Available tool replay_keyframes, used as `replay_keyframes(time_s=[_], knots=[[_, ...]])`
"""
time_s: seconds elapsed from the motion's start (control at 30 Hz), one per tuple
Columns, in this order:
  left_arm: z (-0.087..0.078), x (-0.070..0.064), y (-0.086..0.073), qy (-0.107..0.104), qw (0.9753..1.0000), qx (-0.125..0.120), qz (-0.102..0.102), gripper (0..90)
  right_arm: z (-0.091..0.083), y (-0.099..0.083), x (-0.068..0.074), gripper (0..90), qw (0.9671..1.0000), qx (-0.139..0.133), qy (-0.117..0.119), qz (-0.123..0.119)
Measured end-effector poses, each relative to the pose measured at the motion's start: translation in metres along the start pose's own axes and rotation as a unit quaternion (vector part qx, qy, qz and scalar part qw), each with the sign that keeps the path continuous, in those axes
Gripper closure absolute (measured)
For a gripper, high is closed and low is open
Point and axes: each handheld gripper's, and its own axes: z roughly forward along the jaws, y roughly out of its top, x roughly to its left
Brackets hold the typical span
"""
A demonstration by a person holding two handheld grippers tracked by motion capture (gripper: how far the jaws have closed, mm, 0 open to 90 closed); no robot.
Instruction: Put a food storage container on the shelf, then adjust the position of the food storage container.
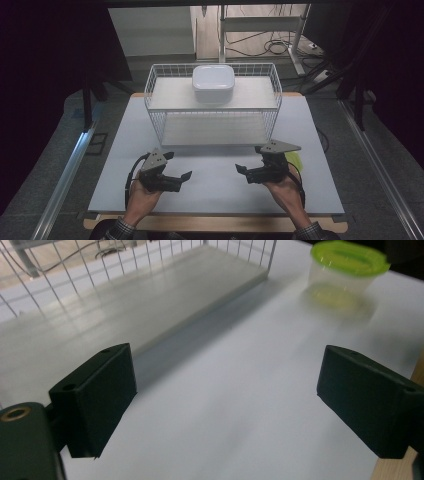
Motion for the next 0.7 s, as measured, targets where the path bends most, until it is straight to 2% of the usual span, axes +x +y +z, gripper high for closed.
replay_keyframes(time_s=[0.17, 0.2, 0.33, 0.57, 0.6, 0.7], knots=[[0.002, -0.004, -0.013, 0.004, 0.9999, 0.012, 0.008, 8.5, -0.002, -0.013, 0.003, 4.3, 0.9999, 0.012, 0.002, 0.002], [0.001, -0.006, -0.018, 0.01, 0.9996, 0.017, 0.019, 8.2, -0.003, -0.018, 0.005, 4.3, 0.9999, 0.016, 0.003, 0.002], [0.001, -0.008, -0.024, 0.015, 0.9993, 0.024, 0.023, 7.2, -0.005, -0.026, 0.007, 4.3, 0.9997, 0.023, 0.002, -0.002], [0.002, -0.007, -0.026, 0.015, 0.9995, 0.016, 0.025, 5.8, -0.005, -0.031, 0.003, 1.3, 0.9991, 0.038, -0.021, 0.004], [0.002, -0.007, -0.027, 0.011, 0.9996, 0.01, 0.022, 6.5, -0.007, -0.03, 0.0, 1.3, 0.9988, 0.035, -0.031, 0.012], [0.001, -0.006, -0.027, 0.009, 0.9998, 0.005, 0.018, 7.8, -0.009, -0.031, -0.006, 7.9, 0.9969, 0.05, -0.054, 0.025]])
